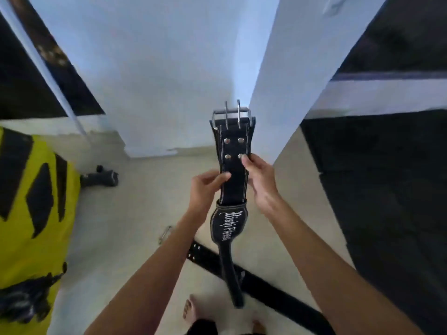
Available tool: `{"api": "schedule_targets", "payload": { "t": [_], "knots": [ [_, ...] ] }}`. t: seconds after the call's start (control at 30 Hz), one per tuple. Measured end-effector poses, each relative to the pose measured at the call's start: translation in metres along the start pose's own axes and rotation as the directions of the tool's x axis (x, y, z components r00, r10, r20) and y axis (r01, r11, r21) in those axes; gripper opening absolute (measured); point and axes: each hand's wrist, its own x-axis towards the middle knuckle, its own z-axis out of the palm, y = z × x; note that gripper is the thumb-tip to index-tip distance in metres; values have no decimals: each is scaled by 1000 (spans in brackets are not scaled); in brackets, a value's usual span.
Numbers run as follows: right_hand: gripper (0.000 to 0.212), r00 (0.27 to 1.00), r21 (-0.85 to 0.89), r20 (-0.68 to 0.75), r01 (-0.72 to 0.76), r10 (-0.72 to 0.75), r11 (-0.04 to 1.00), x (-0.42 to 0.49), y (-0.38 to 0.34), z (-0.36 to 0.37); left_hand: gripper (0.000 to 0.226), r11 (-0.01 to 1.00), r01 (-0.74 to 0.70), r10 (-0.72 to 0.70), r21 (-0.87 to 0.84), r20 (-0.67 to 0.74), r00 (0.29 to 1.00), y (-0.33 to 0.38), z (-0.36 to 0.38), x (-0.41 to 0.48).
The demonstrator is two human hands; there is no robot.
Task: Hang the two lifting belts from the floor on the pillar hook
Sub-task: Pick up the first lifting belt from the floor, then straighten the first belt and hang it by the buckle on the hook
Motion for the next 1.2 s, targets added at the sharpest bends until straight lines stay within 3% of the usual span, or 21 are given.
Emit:
{"api": "schedule_targets", "payload": {
  "t": [0.13,0.27,0.33,0.47,0.63,0.7,0.8,0.9,1.07,1.2],
  "knots": [
    [10,990,78,41,128,-132,989,-43,-73,-25,5,984,-149,147,100,30,989,69,27,-45],
    [16,973,188,94,189,-210,964,-83,-111,-50,6,906,-422,417,-8,-145,897,165,75,-82],
    [15,964,223,109,215,-243,951,-100,-129,-68,8,901,-426,433,82,-136,891,156,90,-105],
    [11,931,194,185,280,-315,940,-122,-157,-100,8,909,-294,325,295,-63,944,118,105,-158],
    [10,873,185,287,354,-395,917,-162,-179,-107,18,857,-507,515,92,-216,830,183,147,-193],
    [10,827,183,274,456,-490,871,-169,-191,-111,20,833,-553,541,23,-240,806,197,156,-199],
    [9,731,40,298,633,-614,773,-168,-200,-131,21,807,-590,576,-17,-195,793,215,166,-210],
    [18,764,-155,345,620,-546,769,-165,-165,-159,20,772,-632,611,-65,-200,766,241,174,-212],
    [21,802,-73,409,504,-435,861,-178,-129,-188,21,767,-626,601,-141,-181,778,268,184,-209],
    [24,826,90,237,506,-512,858,-183,-170,-173,13,778,-615,599,-129,-143,788,262,195,-206]
  ]
}}
